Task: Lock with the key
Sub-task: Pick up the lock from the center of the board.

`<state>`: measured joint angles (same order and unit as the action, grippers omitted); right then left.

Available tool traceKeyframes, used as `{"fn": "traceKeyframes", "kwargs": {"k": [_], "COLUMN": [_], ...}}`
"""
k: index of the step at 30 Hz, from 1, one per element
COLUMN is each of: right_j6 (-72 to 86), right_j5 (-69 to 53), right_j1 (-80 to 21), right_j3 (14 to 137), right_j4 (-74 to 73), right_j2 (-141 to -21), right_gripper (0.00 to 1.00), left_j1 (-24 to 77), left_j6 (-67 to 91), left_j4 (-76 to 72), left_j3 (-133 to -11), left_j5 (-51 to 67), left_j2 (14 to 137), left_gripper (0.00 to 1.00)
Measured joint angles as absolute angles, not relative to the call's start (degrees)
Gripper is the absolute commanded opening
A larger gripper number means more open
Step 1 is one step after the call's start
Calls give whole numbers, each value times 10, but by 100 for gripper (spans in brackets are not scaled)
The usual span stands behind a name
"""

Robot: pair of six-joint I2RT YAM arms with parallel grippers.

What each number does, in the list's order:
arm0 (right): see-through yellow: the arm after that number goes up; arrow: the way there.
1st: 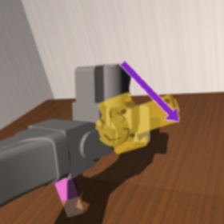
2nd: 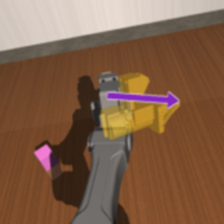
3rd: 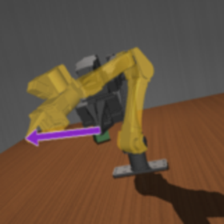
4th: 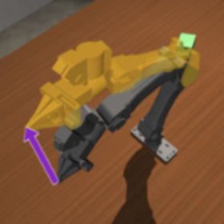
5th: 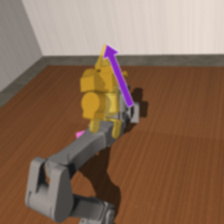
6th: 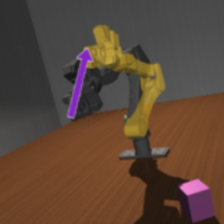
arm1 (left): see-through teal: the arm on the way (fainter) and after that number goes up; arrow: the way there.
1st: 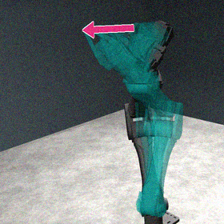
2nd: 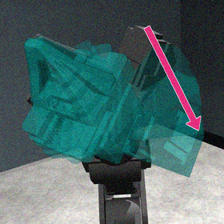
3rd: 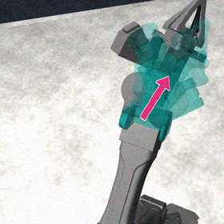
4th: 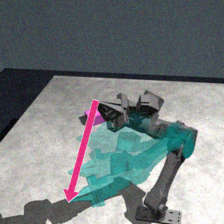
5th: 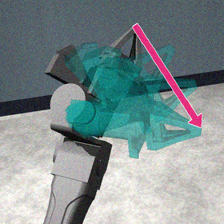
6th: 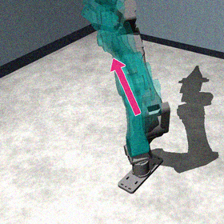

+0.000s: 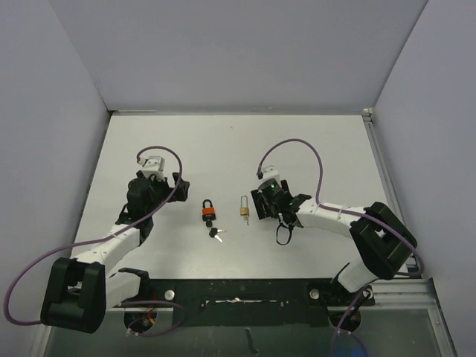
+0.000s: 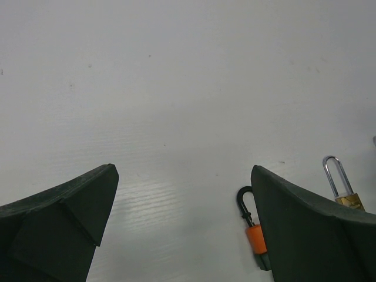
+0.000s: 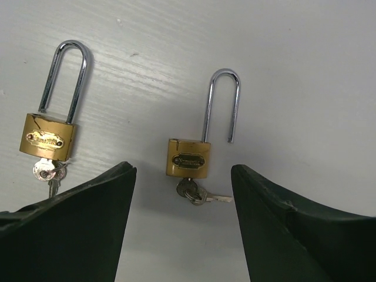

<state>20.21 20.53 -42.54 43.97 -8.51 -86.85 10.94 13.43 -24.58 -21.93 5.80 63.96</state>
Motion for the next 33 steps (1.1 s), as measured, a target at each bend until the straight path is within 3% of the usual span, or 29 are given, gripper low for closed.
{"fn": "traceKeyframes", "kwargs": {"k": [5,33], "right_j6": [209,246], "right_j5": [203,207], "right_j1": [-428,-410], "right_j3": [442,442], "right_j4": [-75,-54], "right_j2": [-892,-919], "right_gripper": [58,54], "left_j1": [109,109], "left_j6": [136,155], "left_j4": [-245,-272], "left_j3": [-225,-218], "left_j5": [63,47], "left_j2": [654,654], "left_gripper": [98,98]}}
